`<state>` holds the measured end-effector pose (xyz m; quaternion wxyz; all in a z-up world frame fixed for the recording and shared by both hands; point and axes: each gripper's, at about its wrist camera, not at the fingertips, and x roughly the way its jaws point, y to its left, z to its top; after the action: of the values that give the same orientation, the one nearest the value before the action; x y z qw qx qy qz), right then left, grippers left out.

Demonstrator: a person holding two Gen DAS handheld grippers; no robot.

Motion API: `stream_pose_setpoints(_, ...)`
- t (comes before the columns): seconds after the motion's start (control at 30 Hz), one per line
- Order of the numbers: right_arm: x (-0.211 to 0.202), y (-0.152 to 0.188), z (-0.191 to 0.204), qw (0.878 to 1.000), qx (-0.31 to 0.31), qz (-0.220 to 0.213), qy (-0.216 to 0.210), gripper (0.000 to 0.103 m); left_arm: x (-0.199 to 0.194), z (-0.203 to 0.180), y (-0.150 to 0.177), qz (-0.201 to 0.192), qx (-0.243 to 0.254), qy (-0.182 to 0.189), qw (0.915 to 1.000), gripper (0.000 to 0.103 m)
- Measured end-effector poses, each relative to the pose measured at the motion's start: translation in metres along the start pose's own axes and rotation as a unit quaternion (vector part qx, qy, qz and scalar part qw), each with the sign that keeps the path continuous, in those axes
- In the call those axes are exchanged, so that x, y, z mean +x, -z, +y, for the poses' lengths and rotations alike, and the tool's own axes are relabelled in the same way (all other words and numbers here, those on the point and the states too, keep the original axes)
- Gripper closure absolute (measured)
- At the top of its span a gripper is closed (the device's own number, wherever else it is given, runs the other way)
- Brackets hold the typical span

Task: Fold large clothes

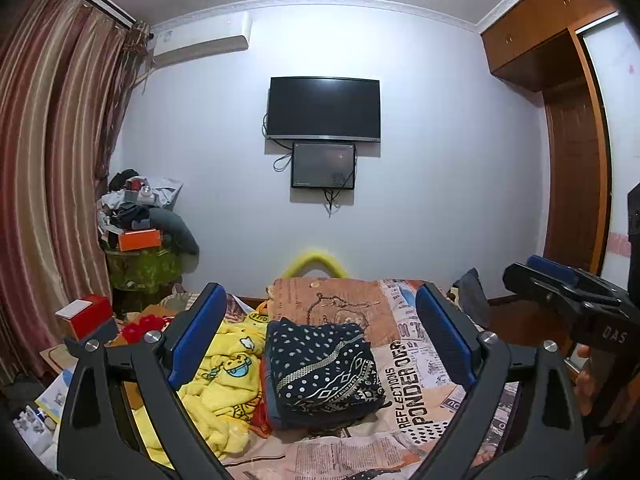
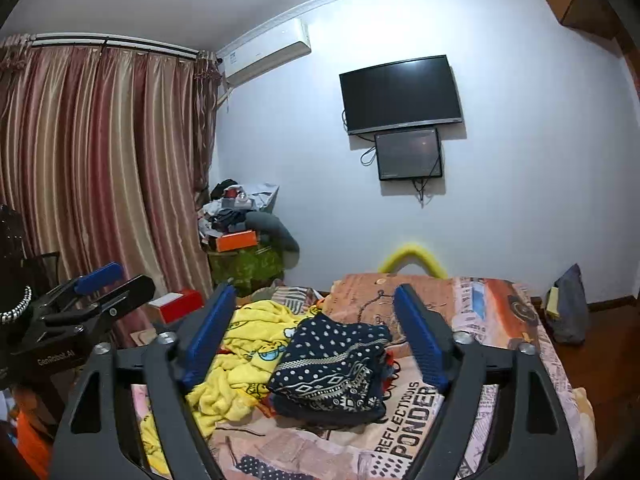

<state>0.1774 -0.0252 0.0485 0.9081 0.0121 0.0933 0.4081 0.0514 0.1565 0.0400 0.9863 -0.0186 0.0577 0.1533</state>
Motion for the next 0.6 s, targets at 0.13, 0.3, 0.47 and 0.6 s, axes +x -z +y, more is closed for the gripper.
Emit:
stream_pose_setpoints(0.13,0.001,0.003,0.002,1.000,-0.008,-0.001,0.022,0.004,0.000,-0.002,0.004,0.008,0.000,-0.002,1.0000,0.001)
stream_pose_setpoints(0.3,0.001,0.004,0.003,0.999,-0.012,-0.001,0.033,0.000,-0.001,-0.002,0.011,0.022,-0.004,-0.003,0.9998,0.001)
stream_pose_setpoints(0.47,-0.001,0.008,-0.001,0.999,-0.009,0.003,0.038,0.000,0.002,-0.002,0.015,0.030,-0.010,-0.001,0.9995,0.001)
stream_pose_setpoints(0.6,-0.002,0.009,-0.005,0.999,-0.004,0.006,0.040,0.000,0.001,-0.004,0.016,0.031,-0.010,0.000,0.9995,0.001)
